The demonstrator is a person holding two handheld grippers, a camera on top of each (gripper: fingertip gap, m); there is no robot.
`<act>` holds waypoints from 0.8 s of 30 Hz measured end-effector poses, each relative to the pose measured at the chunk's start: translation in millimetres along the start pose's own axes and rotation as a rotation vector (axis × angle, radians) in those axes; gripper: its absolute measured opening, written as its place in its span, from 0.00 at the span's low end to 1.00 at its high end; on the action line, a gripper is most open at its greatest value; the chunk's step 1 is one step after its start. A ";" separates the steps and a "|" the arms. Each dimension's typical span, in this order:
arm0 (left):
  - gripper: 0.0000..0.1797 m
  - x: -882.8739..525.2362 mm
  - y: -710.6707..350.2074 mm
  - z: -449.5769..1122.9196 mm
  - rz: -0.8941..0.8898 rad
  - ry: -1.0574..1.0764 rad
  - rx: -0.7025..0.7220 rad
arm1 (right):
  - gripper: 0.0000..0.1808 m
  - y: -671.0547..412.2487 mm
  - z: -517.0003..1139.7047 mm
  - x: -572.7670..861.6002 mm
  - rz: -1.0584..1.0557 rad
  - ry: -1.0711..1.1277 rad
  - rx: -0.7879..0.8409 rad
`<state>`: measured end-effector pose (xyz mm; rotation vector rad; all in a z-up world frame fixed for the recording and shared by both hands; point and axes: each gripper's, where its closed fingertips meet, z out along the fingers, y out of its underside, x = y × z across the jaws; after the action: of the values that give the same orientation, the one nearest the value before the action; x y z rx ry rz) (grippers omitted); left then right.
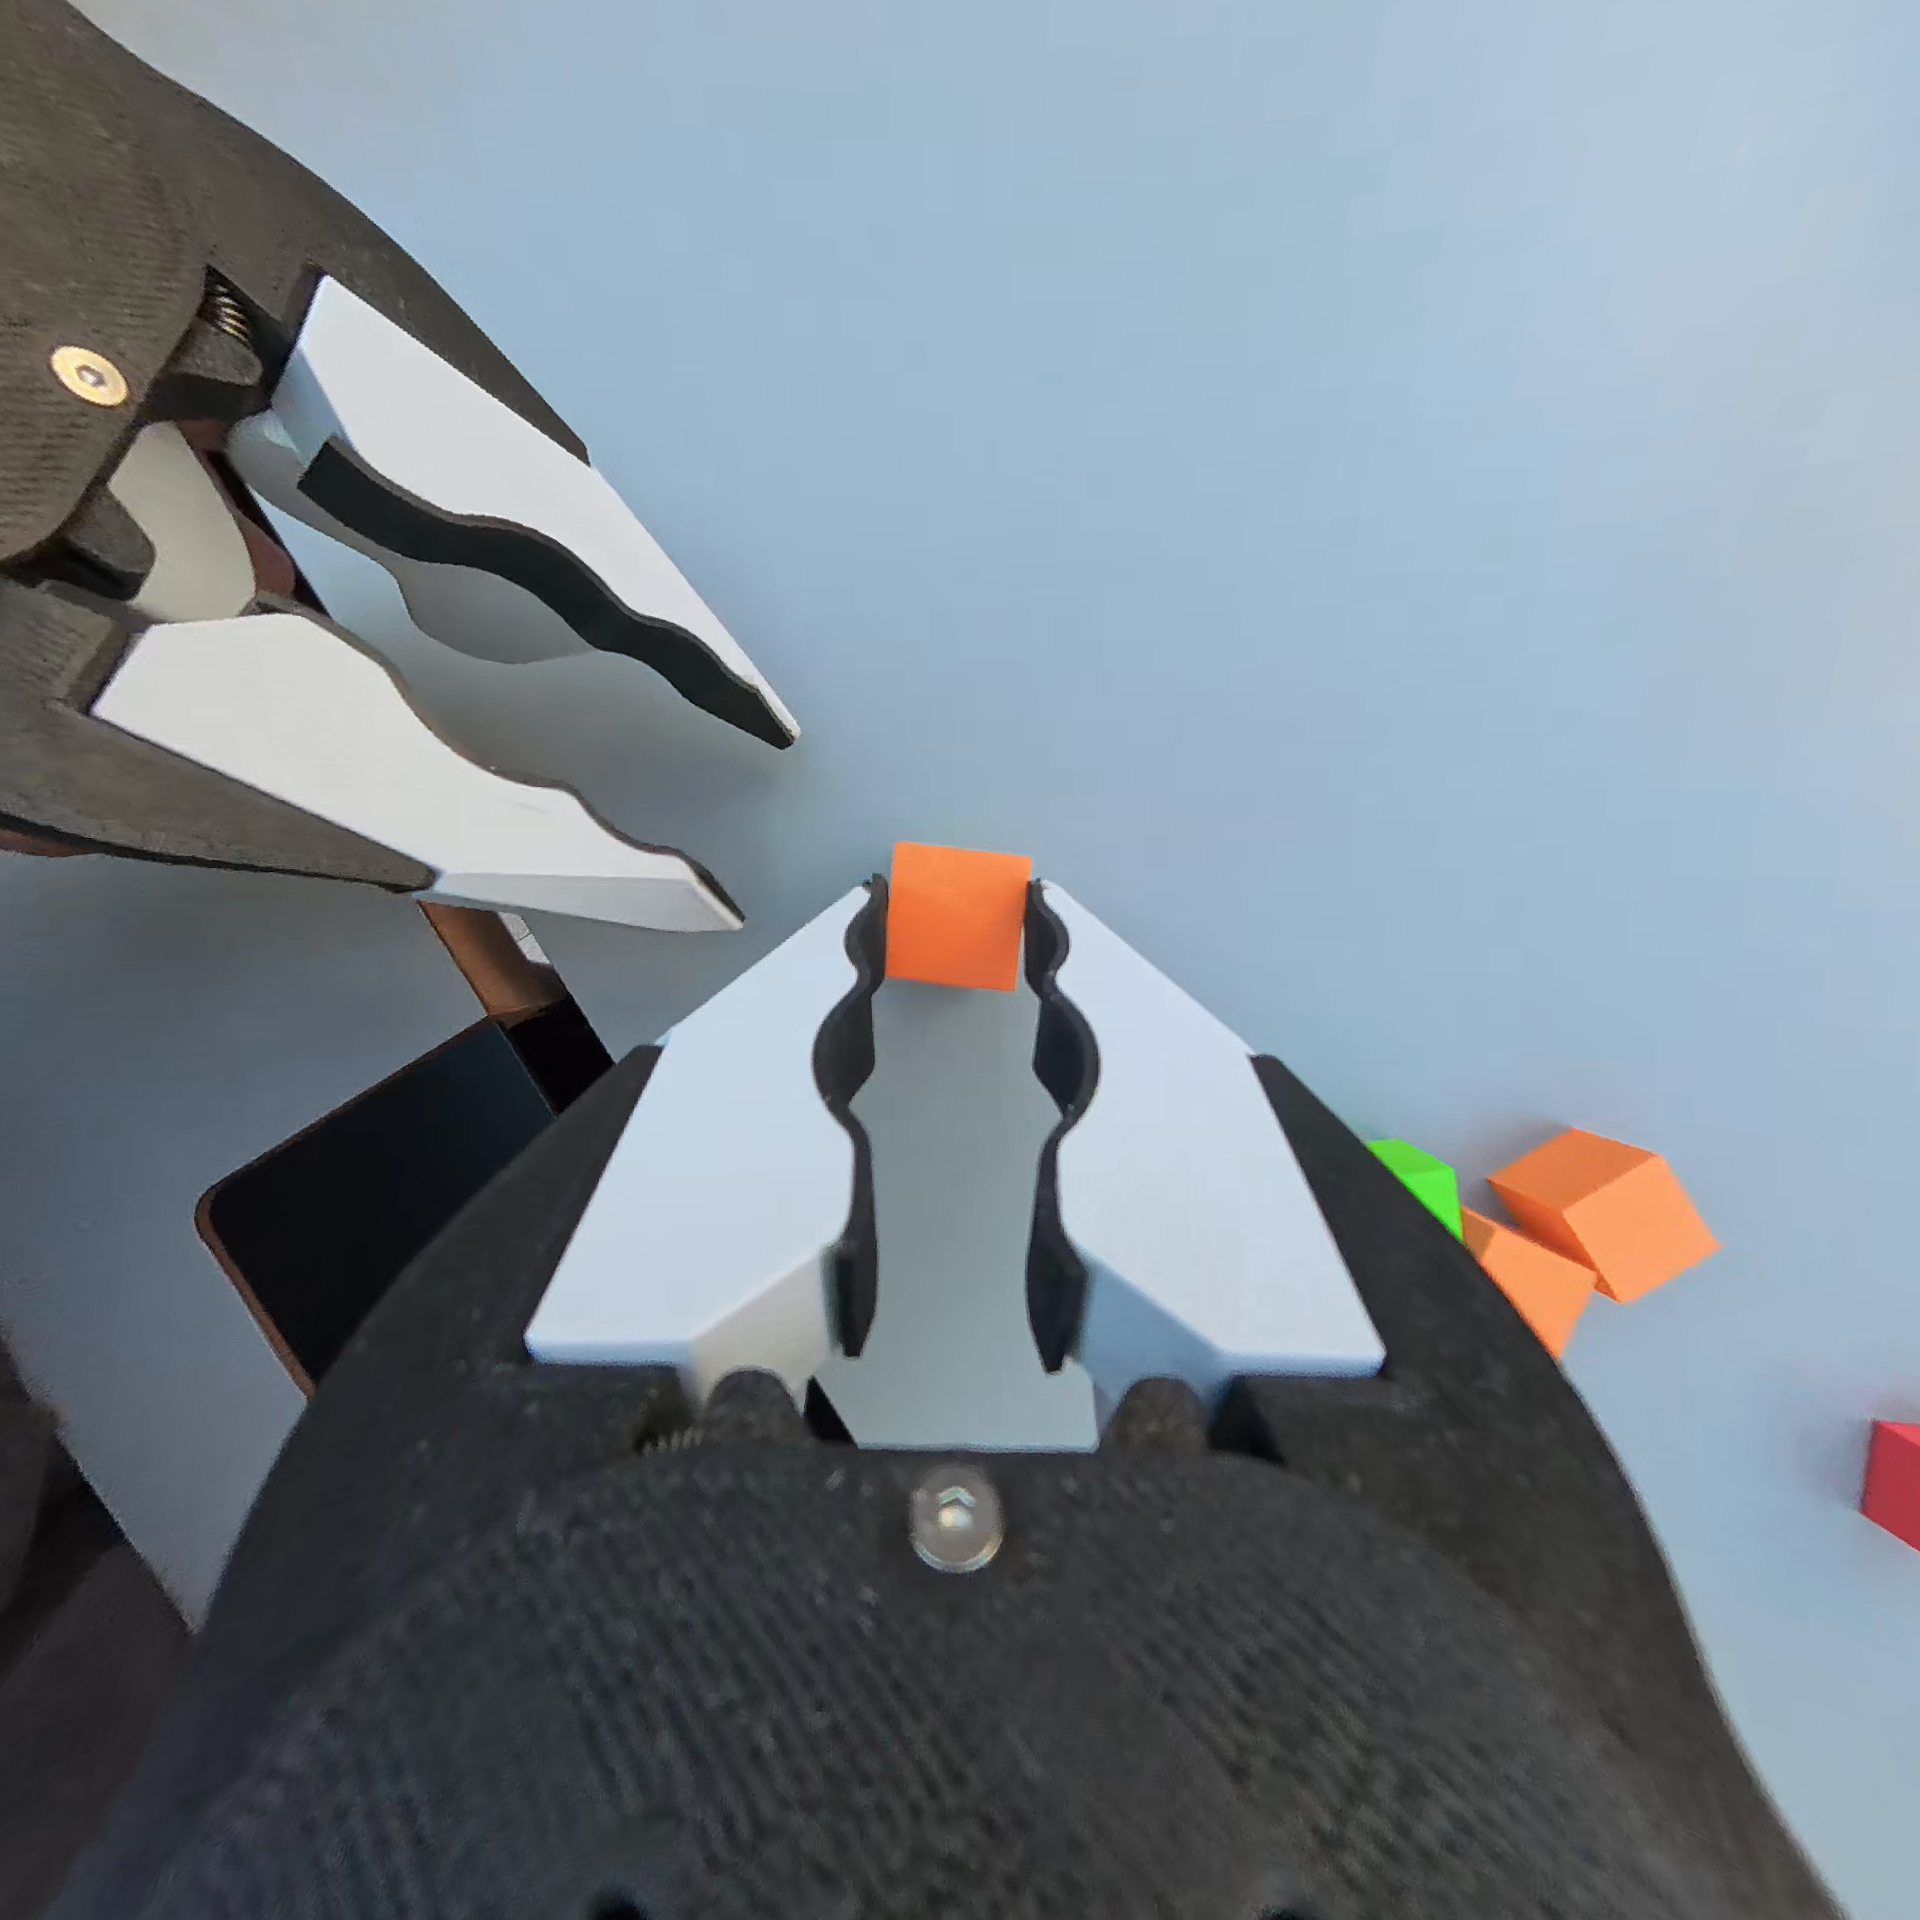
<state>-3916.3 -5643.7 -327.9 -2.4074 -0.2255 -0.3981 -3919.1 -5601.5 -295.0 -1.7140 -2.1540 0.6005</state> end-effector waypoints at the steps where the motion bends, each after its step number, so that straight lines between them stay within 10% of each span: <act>1: 0.22 0.6 0.5 -0.3 -0.002 0.002 0.001 | 0.14 1.0 1.1 -1.1 -0.002 -0.002 -0.007; 17: 0.22 1.8 -3.4 -0.8 0.012 0.010 0.005 | 0.29 3.8 -4.7 6.4 0.003 0.031 0.023; 24: 0.22 0.3 -2.4 -4.0 -0.004 0.010 0.008 | 0.26 46.6 -35.9 86.9 0.332 0.211 0.078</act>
<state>-3917.5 -5644.4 -323.5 -2.3972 -0.2269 -0.4100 -3882.0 -5503.5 -288.7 -2.0091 -1.6964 0.5487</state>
